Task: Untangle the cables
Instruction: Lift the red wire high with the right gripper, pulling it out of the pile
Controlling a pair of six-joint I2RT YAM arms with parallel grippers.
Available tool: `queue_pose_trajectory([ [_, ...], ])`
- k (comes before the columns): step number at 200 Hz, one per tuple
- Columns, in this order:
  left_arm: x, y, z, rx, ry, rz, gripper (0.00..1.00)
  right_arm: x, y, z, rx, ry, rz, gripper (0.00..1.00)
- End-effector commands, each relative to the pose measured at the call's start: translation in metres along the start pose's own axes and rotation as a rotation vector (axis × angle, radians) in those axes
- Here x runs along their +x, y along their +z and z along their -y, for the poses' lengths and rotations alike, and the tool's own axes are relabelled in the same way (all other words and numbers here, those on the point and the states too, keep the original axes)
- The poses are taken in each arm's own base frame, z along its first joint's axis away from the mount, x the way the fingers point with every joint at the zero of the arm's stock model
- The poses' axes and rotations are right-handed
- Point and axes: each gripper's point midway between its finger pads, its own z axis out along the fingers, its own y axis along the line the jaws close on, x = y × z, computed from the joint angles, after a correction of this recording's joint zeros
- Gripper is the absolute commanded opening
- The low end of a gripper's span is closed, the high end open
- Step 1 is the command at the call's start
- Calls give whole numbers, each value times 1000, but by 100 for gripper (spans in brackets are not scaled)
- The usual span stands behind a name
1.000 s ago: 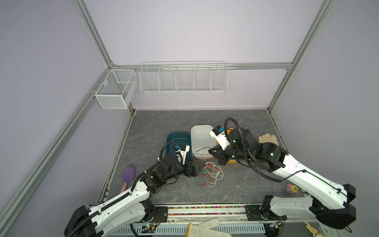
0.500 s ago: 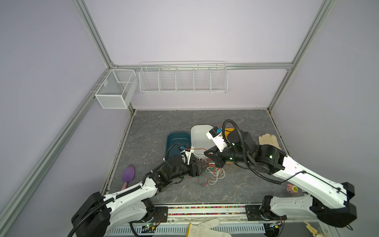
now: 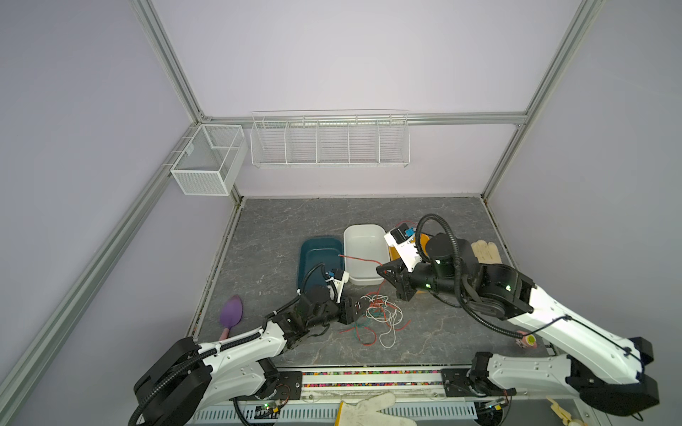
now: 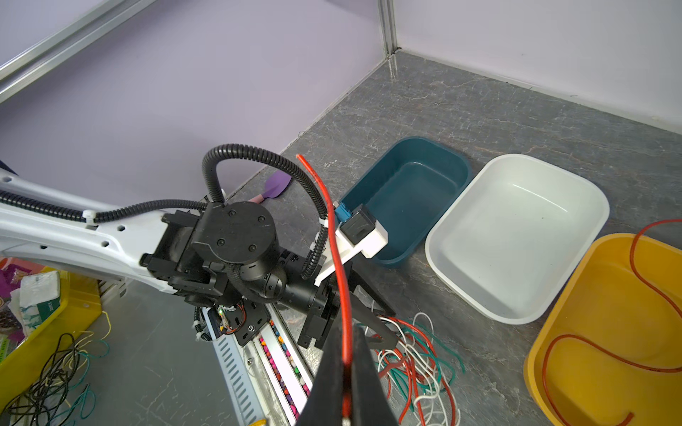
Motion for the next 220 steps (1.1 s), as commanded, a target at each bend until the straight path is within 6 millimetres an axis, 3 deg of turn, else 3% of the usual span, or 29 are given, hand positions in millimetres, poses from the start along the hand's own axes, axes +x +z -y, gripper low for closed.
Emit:
queue_pose_trajectory([
  [1, 11, 3, -18, -59, 8, -21, 43, -30, -28, -2, 16, -25, 116, 7],
  [47, 28, 11, -34, -113, 19, -105, 39, -52, -61, 4, 60, -36, 220, 7],
  [75, 35, 19, -37, -102, 8, -132, 34, -52, -63, -1, 34, -30, 219, 7],
  [113, 29, 17, -29, -67, 8, -99, 34, -51, -63, -1, 31, -24, 216, 7],
  [139, 31, 17, -33, -87, 16, -110, 23, -62, -79, -4, 20, -30, 257, 7],
  [166, 38, 18, -44, -128, 17, -132, 0, -74, -93, -11, 1, -42, 283, 7],
  [220, 48, 24, -63, -198, 22, -165, 0, -98, -124, -19, -22, -64, 357, 7],
])
